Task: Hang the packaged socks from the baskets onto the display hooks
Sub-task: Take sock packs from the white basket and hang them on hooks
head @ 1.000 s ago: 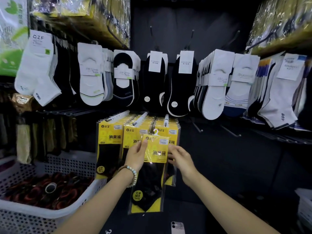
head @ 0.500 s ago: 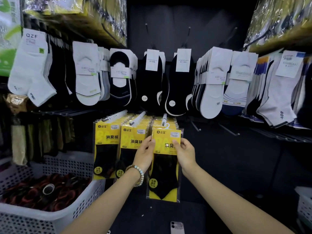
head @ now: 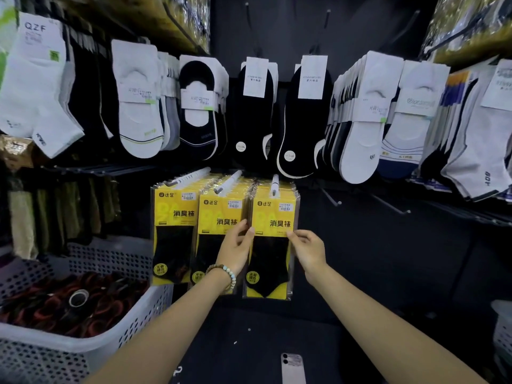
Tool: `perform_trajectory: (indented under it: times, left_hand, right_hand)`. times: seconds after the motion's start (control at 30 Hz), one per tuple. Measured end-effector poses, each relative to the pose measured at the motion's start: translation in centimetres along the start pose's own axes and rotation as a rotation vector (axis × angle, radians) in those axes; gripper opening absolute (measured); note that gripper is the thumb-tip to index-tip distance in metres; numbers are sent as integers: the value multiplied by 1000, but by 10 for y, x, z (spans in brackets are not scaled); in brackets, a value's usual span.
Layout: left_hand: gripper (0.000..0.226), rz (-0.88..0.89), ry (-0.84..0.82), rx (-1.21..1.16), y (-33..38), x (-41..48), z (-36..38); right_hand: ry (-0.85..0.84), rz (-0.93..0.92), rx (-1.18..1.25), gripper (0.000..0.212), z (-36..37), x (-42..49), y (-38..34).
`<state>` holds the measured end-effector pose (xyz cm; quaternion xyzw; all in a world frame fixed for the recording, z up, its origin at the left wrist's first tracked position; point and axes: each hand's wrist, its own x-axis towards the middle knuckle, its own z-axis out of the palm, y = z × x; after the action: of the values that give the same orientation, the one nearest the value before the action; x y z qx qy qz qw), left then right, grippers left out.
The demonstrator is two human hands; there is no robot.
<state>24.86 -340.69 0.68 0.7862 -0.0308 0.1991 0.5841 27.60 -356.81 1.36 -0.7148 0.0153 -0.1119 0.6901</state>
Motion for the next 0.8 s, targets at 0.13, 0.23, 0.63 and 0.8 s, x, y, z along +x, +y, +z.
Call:
perform_trajectory:
  times: [0.13,0.23,0.63,0.8]
  left_hand:
    - [48,-12,-55,68,-25,-22,-5]
    - [47,-47,-104,108,-41,-45,-10]
    - [41,-395,-273,171,-146,-235,-2]
    - [25,-555,-182,268,-189,-309,-13]
  right_hand:
    - [-69,23,-98,26,-25,-22,22]
    - [-138,45,-134,25,-44,-48,36]
    - [-226,402,-239,15,-97,-196,198]
    - [-173,609,-361,31,-122,-252,266]
